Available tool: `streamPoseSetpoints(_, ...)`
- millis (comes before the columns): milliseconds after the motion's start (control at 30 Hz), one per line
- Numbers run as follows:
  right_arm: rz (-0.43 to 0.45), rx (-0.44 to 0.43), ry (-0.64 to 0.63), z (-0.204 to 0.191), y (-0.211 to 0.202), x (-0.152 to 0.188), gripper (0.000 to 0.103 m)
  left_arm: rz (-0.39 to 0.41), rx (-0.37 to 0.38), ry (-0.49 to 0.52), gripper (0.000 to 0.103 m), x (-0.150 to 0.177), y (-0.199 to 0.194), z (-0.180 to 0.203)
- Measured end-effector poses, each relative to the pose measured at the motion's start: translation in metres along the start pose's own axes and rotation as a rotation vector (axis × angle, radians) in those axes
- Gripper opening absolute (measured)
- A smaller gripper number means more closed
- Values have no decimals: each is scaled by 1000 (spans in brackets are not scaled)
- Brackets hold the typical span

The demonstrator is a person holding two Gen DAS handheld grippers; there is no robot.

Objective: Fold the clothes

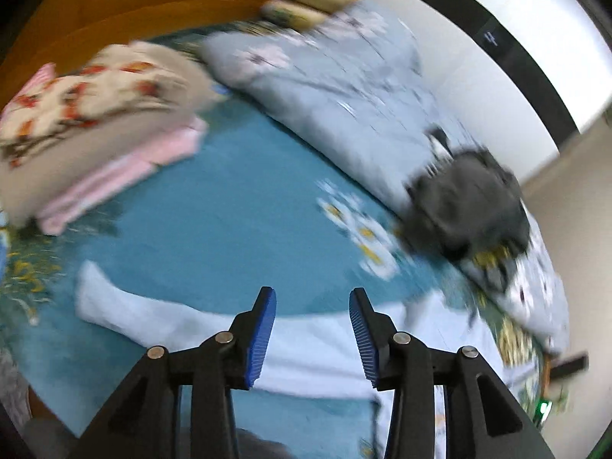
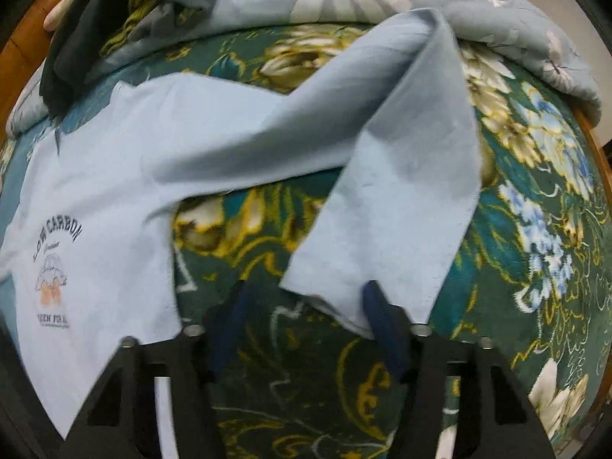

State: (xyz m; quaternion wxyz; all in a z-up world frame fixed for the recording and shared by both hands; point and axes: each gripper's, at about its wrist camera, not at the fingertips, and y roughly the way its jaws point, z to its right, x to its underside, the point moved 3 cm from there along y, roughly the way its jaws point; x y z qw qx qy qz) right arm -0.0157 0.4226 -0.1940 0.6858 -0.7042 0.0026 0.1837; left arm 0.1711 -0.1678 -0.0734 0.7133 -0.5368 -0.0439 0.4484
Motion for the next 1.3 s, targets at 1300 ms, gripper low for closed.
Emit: streamPoseSetpoints(1300,303,-809,229,-72,-220,-146,6,-92,153,-239,54,28,58,7)
